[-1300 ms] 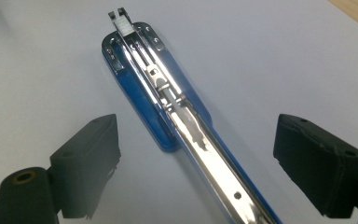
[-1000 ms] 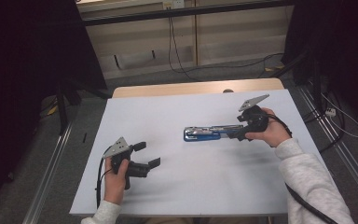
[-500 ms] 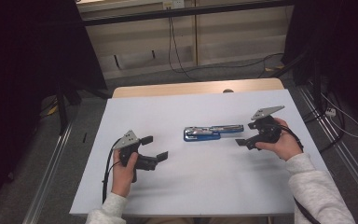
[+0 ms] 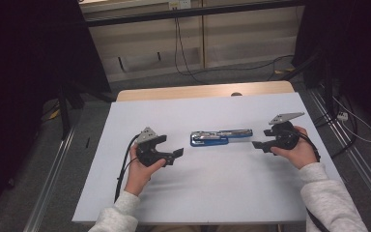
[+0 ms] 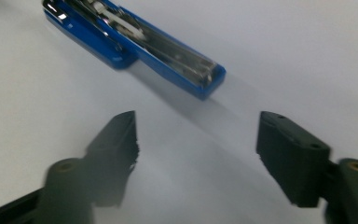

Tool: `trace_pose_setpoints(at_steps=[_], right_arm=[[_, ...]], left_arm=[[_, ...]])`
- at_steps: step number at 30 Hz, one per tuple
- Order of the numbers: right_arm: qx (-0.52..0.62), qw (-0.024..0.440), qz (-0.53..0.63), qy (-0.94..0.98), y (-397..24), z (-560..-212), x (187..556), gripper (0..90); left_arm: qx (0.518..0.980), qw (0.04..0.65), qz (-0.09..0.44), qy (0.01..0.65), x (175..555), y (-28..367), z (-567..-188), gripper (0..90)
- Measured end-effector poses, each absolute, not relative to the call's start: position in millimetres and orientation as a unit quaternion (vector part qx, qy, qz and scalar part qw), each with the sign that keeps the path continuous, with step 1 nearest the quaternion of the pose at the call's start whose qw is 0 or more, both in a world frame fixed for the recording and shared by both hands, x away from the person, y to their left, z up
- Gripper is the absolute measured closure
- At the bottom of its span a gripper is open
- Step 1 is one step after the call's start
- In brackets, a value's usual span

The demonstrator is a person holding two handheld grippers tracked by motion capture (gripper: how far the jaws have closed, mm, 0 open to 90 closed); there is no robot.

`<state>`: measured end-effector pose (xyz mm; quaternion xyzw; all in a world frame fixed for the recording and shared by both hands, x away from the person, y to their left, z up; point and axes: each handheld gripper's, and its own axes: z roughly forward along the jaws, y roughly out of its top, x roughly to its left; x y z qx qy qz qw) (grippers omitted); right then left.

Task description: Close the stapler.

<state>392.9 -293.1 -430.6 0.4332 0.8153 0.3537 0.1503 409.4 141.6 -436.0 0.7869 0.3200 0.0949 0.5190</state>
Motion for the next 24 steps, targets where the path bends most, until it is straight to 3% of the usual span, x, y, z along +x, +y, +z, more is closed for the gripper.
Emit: trace_pose_setpoints(at_steps=[1,2,3,4,5,6,7,8,9,10,15,24], right_arm=[[0.436,0.151,0.349,0.815,-293,-432,392,40.6],[0.444,0.162,0.342,0.812,-294,-434,393,56.9],[0.444,0.162,0.342,0.812,-294,-434,393,56.9],[0.456,0.164,0.35,0.801,-295,-437,394,68.0],[0.456,0.164,0.35,0.801,-295,-437,394,68.0],[0.461,0.172,0.353,0.796,-293,-439,395,81.8],[0.465,0.17,0.355,0.793,-292,-440,395,84.8],[0.465,0.17,0.355,0.793,-292,-440,395,84.8],[0.468,0.17,0.352,0.792,-290,-441,396,87.8],[0.472,0.176,0.343,0.793,-288,-443,398,90.0],[0.482,0.182,0.336,0.788,-287,-449,403,90.0],[0.483,0.188,0.332,0.788,-280,-452,412,90.0]], left_arm=[[0.79,0.51,0.094,0.327,412,140,-438,12.0],[0.797,0.494,0.092,0.335,417,138,-440,20.1],[0.797,0.494,0.092,0.335,417,138,-440,24.9],[0.797,0.49,0.098,0.34,419,138,-442,31.6],[0.799,0.482,0.103,0.346,422,137,-442,31.6],[0.796,0.476,0.105,0.359,428,136,-445,45.0],[0.796,0.474,0.106,0.362,430,134,-447,51.7],[0.796,0.474,0.106,0.362,430,134,-447,58.3],[0.797,0.47,0.105,0.365,433,133,-450,58.3],[0.802,0.458,0.102,0.37,438,129,-454,70.4],[0.811,0.445,0.089,0.37,446,118,-458,87.1],[0.832,0.405,0.077,0.372,462,91,-459,90.0]])
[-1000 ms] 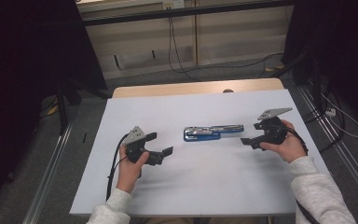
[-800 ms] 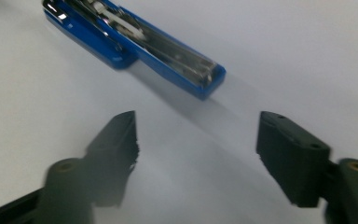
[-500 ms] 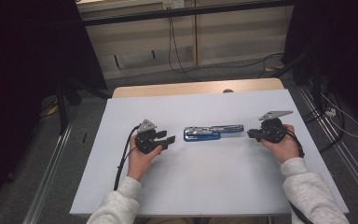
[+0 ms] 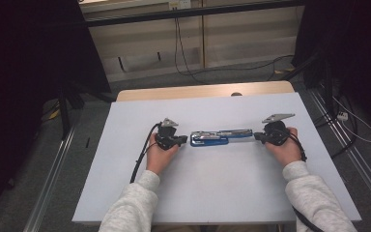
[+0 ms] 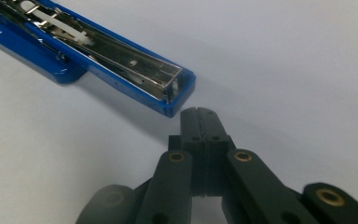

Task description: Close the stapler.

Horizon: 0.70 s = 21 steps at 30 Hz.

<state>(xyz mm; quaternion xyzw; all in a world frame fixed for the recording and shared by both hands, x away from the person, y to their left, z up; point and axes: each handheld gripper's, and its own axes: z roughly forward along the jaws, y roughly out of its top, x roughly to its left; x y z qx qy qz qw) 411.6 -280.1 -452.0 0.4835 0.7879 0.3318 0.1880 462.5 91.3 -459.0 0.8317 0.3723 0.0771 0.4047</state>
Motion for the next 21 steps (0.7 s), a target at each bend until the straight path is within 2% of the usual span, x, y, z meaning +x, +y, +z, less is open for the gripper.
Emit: trace_pose_setpoints(at_steps=[21], right_arm=[[0.471,0.176,0.338,0.795,-276.8,-457.1,414.8,90.0]], left_arm=[[0.836,0.398,0.074,0.371,465.2,82.2,-464.3,90.0]])
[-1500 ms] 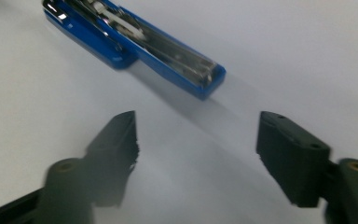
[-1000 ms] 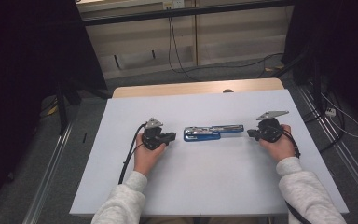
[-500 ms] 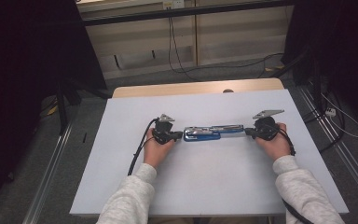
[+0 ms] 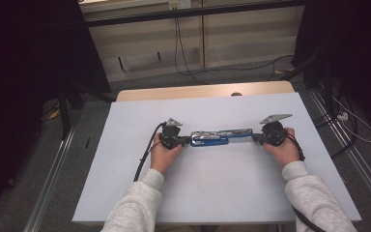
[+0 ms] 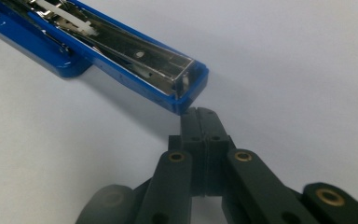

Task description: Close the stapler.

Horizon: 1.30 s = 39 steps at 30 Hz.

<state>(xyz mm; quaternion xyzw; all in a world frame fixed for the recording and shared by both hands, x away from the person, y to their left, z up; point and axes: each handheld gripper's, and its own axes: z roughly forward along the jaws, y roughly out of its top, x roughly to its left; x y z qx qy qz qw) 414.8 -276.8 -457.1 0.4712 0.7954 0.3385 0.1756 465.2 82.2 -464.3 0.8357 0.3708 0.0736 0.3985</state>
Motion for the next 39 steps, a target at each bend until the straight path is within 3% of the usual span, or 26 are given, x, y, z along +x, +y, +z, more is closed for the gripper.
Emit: trace_pose_setpoints(at_steps=[13,18,19,23,25,27,29,39], right_arm=[[0.443,0.18,0.391,0.787,-268,-443,413,90.0],[0.445,0.177,0.392,0.785,-264,-442,412,82.5],[0.448,0.173,0.401,0.78,-264,-443,411,75.0],[0.445,0.164,0.415,0.777,-262,-444,406,66.3],[0.444,0.161,0.415,0.777,-261,-443,405,64.6],[0.447,0.153,0.423,0.773,-260,-443,402,58.1],[0.45,0.142,0.436,0.766,-259,-441,398,52.1],[0.449,0.128,0.443,0.765,-260,-437,374,39.4]], left_arm=[[0.834,0.4,0.075,0.372,466,82,-464,90.0],[0.832,0.399,0.082,0.377,467,84,-464,88.6],[0.83,0.399,0.087,0.379,467,86,-463,85.2],[0.823,0.406,0.085,0.388,467,93,-458,71.7],[0.822,0.409,0.087,0.387,466,95,-457,69.7],[0.818,0.407,0.088,0.397,464,98,-454,52.8],[0.818,0.418,0.08,0.388,459,104,-451,45.2],[0.81,0.449,0.07,0.371,436,130,-437,27.6]])
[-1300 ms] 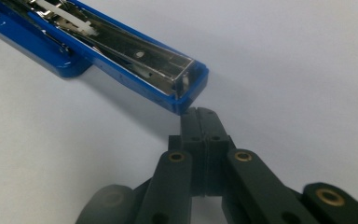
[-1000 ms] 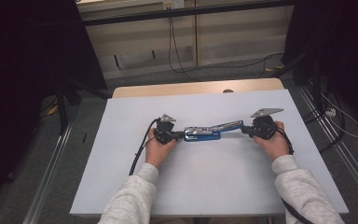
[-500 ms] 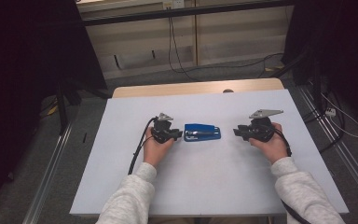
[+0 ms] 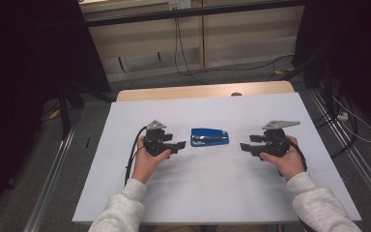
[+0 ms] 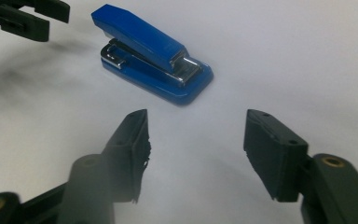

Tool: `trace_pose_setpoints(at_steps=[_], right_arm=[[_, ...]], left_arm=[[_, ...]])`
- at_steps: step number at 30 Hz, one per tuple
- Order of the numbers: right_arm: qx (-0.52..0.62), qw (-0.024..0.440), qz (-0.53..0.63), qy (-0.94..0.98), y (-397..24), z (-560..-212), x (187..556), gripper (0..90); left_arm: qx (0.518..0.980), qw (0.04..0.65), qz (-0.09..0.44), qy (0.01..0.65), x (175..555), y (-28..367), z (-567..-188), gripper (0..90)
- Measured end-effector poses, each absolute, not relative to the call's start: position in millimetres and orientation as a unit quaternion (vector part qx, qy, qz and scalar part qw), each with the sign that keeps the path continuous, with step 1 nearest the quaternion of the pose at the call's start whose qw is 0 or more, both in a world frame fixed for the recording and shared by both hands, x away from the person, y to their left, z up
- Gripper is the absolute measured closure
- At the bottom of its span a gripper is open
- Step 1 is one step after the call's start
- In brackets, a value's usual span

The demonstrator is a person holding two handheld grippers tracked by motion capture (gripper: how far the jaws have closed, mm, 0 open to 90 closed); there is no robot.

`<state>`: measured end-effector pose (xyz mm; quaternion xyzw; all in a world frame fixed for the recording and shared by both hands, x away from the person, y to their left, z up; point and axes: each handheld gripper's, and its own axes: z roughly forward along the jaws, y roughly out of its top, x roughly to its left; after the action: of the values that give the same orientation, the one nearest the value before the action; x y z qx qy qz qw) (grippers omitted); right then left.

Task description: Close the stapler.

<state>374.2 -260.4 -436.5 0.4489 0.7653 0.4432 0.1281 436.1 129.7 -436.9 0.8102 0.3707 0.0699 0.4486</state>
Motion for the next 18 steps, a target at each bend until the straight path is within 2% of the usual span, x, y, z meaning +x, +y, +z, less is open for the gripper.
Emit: trace_pose_setpoints(at_steps=[8,18], right_arm=[[0.439,0.129,0.443,0.771,-262,-434,359,29.1],[0.432,0.129,0.441,0.776,-264,-432,339,22.9]], left_arm=[[0.806,0.46,0.075,0.364,420,147,-433,20.7],[0.8,0.469,0.079,0.366,402,169,-430,15.1]])
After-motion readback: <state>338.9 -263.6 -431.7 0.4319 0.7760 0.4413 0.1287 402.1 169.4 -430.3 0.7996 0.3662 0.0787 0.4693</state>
